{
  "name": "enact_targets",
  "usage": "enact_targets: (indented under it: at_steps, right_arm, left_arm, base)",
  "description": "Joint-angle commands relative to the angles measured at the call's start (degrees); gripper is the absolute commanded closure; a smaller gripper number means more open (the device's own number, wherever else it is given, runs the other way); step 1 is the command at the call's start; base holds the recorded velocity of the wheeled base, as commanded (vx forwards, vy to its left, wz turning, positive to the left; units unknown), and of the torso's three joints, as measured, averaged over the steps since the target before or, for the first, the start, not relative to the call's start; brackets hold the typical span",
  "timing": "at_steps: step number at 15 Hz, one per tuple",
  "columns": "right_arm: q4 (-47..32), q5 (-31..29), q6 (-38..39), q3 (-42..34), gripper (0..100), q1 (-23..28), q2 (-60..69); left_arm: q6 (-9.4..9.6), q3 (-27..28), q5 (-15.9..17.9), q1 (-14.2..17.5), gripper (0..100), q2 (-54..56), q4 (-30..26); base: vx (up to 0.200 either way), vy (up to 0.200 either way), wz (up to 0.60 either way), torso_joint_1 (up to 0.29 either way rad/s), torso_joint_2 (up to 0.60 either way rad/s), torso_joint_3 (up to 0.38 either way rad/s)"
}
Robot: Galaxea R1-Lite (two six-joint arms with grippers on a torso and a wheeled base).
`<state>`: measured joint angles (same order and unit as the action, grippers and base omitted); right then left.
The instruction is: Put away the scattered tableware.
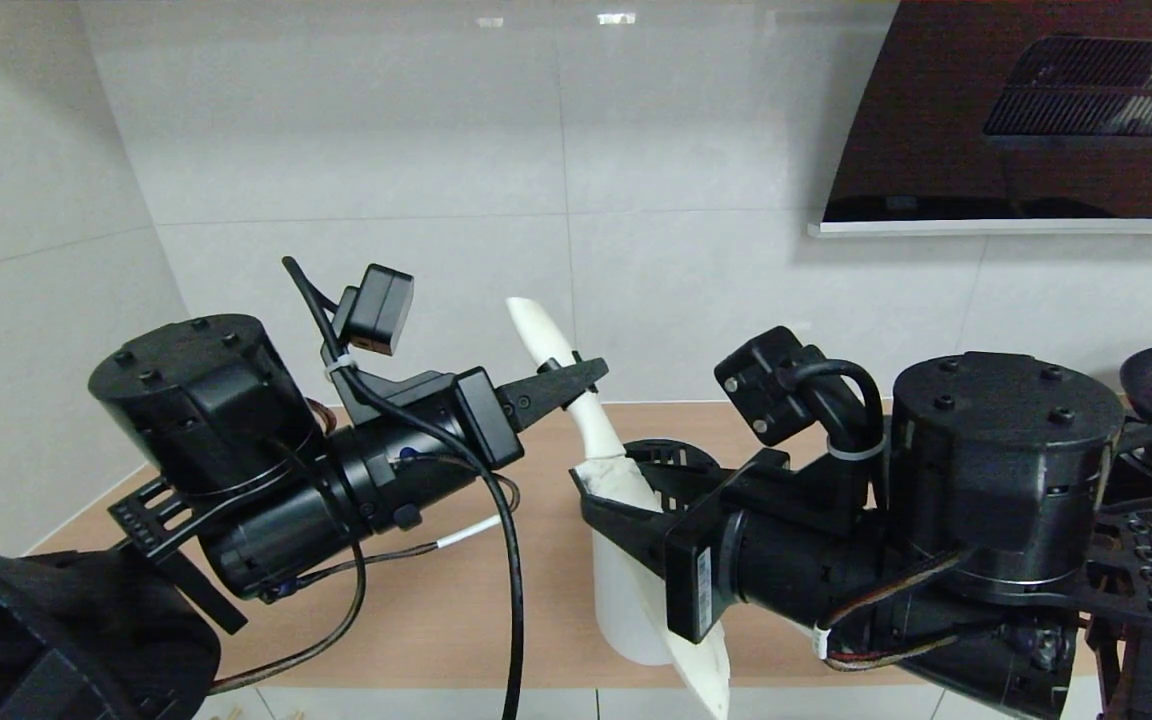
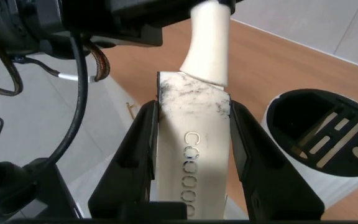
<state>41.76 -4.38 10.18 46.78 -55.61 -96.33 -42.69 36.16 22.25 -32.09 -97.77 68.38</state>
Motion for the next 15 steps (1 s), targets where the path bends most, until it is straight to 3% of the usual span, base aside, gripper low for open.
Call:
enact_targets:
  at_steps: [1, 3, 4, 8, 11, 14, 15]
  right_arm:
    - [0.07, -0.02, 0.02, 0.07, 100, -0.02, 0.0]
    - [0.07, -0.37, 0.1, 0.16, 100, -0.02, 0.0]
    - [0.07, -0.72, 0.1, 0.16, 0, -0.02, 0.0]
    - [0.95, -0.72, 0.1, -0.11, 0, -0.02, 0.18]
    - [1.13, -1.51, 0.1, -0.19, 0, 0.68, 1.76]
    - [2.0, -1.34, -0.16, -0.54, 0, 8.42, 7.91]
    - [2.0, -0.63, -0.16, -0.37, 0, 12.02, 10.2]
  left_arm:
    - [-0.02, 0.05, 0.08, 0.01, 100, 0.12, 0.0]
    - [0.06, 0.05, -0.01, 0.01, 100, 0.12, 0.0]
    - [0.06, 0.05, -0.01, 0.01, 100, 0.12, 0.0]
    - [0.06, 0.32, -0.19, 0.01, 100, 0.65, 0.0]
    - [0.5, 1.64, -3.18, 0.01, 100, 1.44, -0.17]
    - [2.09, 5.15, -4.58, 0.18, 100, 5.22, -2.72]
    - [3.49, 9.28, -5.55, 0.45, 100, 6.54, -8.52]
  base:
    - [0.0, 0.0, 0.0, 0.0, 0.0, 0.0]
    - [0.0, 0.0, 0.0, 0.0, 0.0, 0.0]
    - [0.0, 0.0, 0.0, 0.0, 0.0, 0.0]
    - [0.0, 0.0, 0.0, 0.0, 0.0, 0.0]
    - [0.0, 0.0, 0.0, 0.0, 0.0, 0.0]
    - [0.0, 0.0, 0.0, 0.0, 0.0, 0.0]
    - [0.0, 0.0, 0.0, 0.0, 0.0, 0.0]
